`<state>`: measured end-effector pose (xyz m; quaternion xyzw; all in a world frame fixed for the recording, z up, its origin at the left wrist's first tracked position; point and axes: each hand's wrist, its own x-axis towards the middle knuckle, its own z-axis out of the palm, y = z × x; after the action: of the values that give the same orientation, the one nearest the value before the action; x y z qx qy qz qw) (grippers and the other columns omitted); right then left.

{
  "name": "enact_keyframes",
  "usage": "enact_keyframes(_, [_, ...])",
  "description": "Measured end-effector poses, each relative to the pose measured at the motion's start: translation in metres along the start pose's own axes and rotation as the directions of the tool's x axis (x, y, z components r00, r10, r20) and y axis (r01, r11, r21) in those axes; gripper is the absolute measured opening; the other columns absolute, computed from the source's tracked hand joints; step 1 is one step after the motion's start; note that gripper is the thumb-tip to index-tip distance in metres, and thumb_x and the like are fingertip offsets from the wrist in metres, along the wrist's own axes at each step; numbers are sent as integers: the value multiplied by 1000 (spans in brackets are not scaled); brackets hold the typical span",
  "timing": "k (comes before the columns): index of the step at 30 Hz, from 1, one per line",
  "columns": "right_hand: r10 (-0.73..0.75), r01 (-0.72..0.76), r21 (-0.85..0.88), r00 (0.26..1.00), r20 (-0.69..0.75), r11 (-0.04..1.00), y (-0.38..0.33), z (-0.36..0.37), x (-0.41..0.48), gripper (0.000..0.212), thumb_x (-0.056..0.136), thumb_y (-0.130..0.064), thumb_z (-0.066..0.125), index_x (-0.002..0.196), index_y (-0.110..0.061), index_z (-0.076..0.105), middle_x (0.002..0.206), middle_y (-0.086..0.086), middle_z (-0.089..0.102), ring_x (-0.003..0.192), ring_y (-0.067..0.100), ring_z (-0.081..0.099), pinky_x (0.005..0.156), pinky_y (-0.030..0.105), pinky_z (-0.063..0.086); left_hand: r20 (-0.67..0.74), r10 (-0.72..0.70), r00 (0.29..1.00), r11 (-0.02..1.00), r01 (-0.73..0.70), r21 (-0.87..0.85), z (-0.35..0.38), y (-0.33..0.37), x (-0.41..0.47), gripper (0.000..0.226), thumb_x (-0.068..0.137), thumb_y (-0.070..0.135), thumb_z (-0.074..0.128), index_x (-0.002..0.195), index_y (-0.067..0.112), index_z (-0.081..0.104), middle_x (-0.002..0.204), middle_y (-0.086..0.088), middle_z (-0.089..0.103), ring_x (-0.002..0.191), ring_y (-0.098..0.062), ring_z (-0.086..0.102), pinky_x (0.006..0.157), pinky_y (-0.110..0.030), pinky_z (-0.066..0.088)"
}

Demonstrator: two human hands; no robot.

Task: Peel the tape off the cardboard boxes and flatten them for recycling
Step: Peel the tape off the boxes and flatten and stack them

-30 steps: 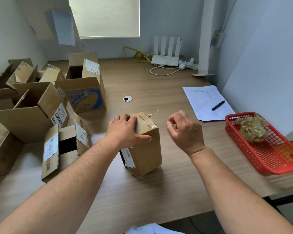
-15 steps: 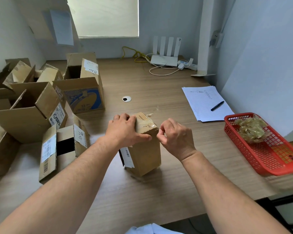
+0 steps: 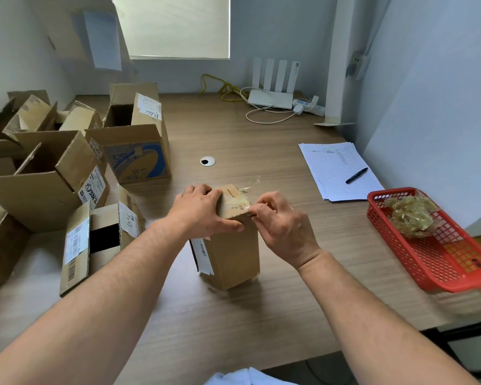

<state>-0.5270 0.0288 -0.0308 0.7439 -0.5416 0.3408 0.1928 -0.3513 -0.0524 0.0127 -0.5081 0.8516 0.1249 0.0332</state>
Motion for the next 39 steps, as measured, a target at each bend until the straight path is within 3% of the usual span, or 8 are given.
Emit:
enact_keyframes(7, [-48,48,-6,999,26,999,2,5,10,15,89,-11,48,78,-6,58,75,9,57,62,26,56,44,34,48,14,-1,1000,1000,2,-23,-2,-2,0,99,70,79,58,148,24,29,148,-1,33,134,-25,27,109,-39,24])
enact_keyframes(10, [280,-287,150,957,72,946,-2,5,12,20,90,-18,45,83,-5,58,76,10,60,65,29,60,55,32,49,2,46,999,999,-46,-23,0,-5,-6,102,69,77,61,149,25,28,148,-1,32,134,-24,26,110,-38,23])
enact_keyframes(14, [689,-740,377,665,289,557,-5,7,18,7,92,-14,54,86,-14,56,76,1,64,77,26,64,75,43,52,-16,132,991,991,-132,-17,11,-7,-16,118,52,87,57,150,27,26,150,3,27,136,-21,20,110,-36,19])
enact_keyframes(17, [731,-810,344,580,360,474,-11,6,19,10,90,-15,57,80,-19,58,72,-7,59,71,19,58,69,33,49,-70,151,986,988,-152,-12,19,-9,-22,125,42,90,41,149,27,26,151,4,26,136,-19,18,110,-35,17])
enact_keyframes(24, [665,-741,615,319,675,-269,-23,-9,29,12,94,-12,51,91,-7,60,69,6,59,47,11,50,40,21,38,-120,102,987,991,-112,-78,25,-12,-32,125,45,89,50,150,26,24,153,4,23,138,-18,13,111,-34,15])
enact_keyframes(32, [534,-581,-19,734,421,814,-40,-8,22,37,83,-44,65,106,-18,55,106,1,54,93,20,56,77,32,43,-141,122,982,992,-126,-17,30,-4,-36,110,63,74,68,150,24,23,152,3,21,139,-20,14,112,-35,15])
enact_keyframes(36, [449,-453,-64,837,312,889,-44,-3,19,17,93,-25,54,97,-9,59,101,9,62,92,33,60,68,34,42,-152,114,982,992,-121,-36,30,-4,-39,111,62,72,70,150,24,24,152,3,22,139,-19,14,112,-34,15])
enact_keyframes(39, [647,-712,94,678,350,696,-37,4,18,16,94,-22,52,91,-8,58,96,11,65,88,30,59,74,35,43,-178,99,979,993,-109,-48,33,-9,-40,111,62,73,70,150,24,23,151,3,22,138,-18,14,112,-34,15])
